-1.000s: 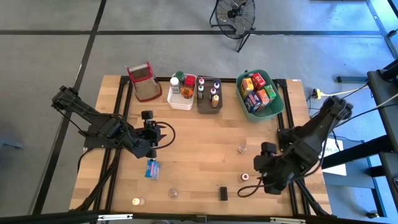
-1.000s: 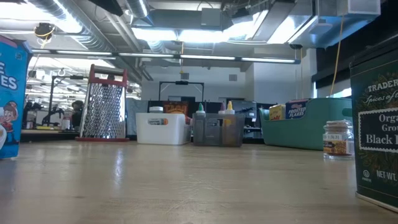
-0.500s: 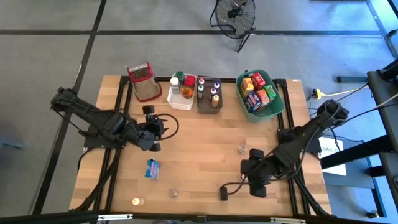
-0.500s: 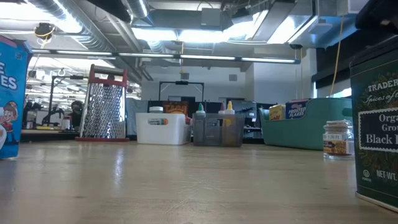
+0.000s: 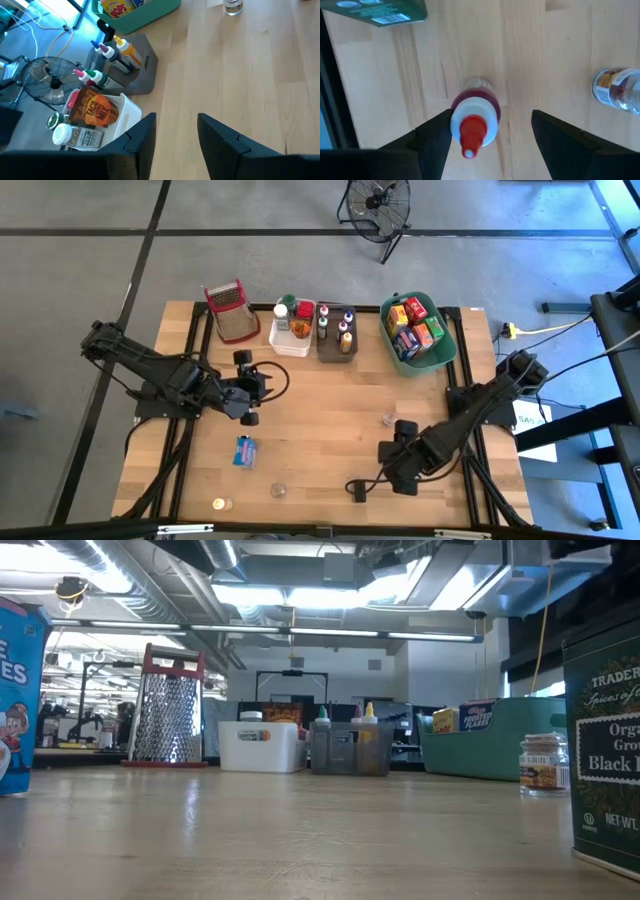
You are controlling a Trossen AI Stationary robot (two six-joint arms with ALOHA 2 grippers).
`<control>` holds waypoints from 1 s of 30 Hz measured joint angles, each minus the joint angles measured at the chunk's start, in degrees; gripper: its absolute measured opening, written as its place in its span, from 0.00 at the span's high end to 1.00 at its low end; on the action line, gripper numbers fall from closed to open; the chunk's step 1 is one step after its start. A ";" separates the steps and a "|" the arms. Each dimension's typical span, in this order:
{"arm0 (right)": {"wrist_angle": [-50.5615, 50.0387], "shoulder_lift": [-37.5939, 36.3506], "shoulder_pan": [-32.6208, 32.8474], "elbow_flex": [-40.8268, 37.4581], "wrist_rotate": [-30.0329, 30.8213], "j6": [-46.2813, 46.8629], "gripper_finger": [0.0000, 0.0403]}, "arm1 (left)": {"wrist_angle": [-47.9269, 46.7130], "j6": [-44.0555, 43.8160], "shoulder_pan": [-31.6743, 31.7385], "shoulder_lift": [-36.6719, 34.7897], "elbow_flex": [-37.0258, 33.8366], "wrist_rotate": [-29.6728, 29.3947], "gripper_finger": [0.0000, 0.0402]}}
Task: Pick & Place Kitchen Items
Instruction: Put the red food coloring bottle into the black bin
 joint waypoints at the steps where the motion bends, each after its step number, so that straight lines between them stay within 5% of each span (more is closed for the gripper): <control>1: 0.20 0.15 0.00 0.02 -0.04 0.00 0.33 | 0.00 0.00 -0.01 0.00 0.00 0.00 0.65; 30: -2.72 0.56 -1.67 2.14 -4.34 -1.07 0.33 | -0.02 -0.02 -0.01 0.00 0.00 0.00 0.65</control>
